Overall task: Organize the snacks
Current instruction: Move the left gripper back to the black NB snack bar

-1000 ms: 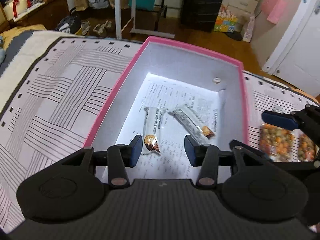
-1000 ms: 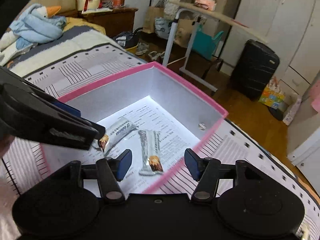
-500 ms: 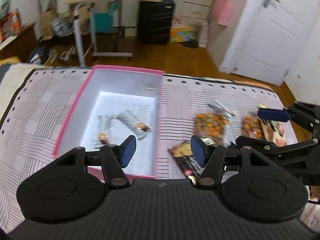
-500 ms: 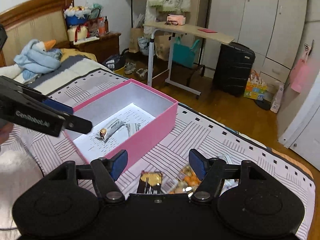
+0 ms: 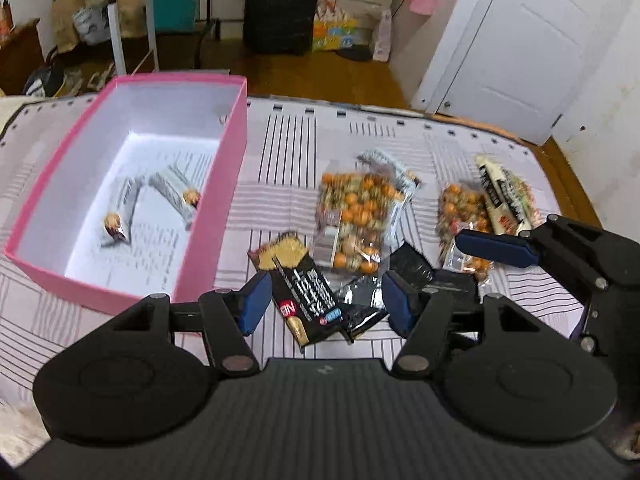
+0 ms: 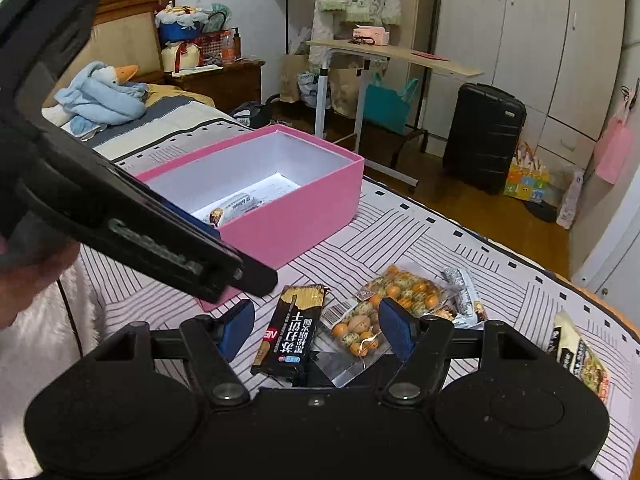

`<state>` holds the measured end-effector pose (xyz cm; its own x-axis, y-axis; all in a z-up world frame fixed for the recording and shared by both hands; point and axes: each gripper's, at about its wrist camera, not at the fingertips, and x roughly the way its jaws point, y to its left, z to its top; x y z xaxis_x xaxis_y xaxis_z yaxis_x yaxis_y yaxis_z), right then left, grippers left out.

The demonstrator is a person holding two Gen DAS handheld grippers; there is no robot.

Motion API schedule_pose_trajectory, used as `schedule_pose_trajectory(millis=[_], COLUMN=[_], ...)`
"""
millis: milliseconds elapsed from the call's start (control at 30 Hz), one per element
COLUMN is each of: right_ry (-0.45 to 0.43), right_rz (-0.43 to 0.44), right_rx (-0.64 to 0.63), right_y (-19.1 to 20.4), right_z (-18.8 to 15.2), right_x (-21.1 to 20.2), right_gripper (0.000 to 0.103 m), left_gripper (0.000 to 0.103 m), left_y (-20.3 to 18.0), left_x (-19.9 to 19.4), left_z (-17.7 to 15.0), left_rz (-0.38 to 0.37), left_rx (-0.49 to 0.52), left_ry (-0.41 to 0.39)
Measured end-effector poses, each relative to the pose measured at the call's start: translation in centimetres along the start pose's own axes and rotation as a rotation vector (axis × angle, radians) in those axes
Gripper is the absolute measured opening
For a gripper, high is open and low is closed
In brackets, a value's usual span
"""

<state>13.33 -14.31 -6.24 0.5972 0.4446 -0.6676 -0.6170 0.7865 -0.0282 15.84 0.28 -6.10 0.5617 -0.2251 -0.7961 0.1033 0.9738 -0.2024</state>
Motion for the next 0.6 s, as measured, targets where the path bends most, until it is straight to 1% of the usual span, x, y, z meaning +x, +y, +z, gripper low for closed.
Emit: schedule_pose_trajectory(millis=[100, 200, 300, 400, 467, 600], right_ry=[-0.001, 0.02, 0.053, 0.082, 0.104, 0.123], right_rz=[0.017, 0.021, 0.023, 0.049, 0.065, 0.065], right_rx=[0.019, 0.037, 0.021, 0.017, 0.007, 0.001], right_y=[-0.2, -0.2, 0.0, 0.2, 0.5, 0.9], right_z=[-1.4, -2.5, -3.4, -3.9, -4.3, -4.8], right_x=[1.3, 2.7, 3.9, 5.2, 6.3, 8.1], right_gripper=[0.073, 0.073, 0.073, 0.073, 0.073, 0.073], left_gripper=[0.06, 0.06, 0.06, 0.059, 0.058, 0.058], left_y=[0.0, 0.1, 0.3, 0.4, 0.4, 1.0], left_x=[1.3, 2.6, 4.1, 5.4, 6.4, 8.0], left_z=[-0.8, -1.6, -2.4, -3.1, -3.5, -4.0], left_rz=[0.014, 0.039, 0.021, 0.011, 0.019, 0.052], left_rx=[-0.017, -0.028, -0.038, -0.058, -0.071, -0.115], left_ry=[0.01, 0.002, 0.011, 0.015, 0.013, 0.021])
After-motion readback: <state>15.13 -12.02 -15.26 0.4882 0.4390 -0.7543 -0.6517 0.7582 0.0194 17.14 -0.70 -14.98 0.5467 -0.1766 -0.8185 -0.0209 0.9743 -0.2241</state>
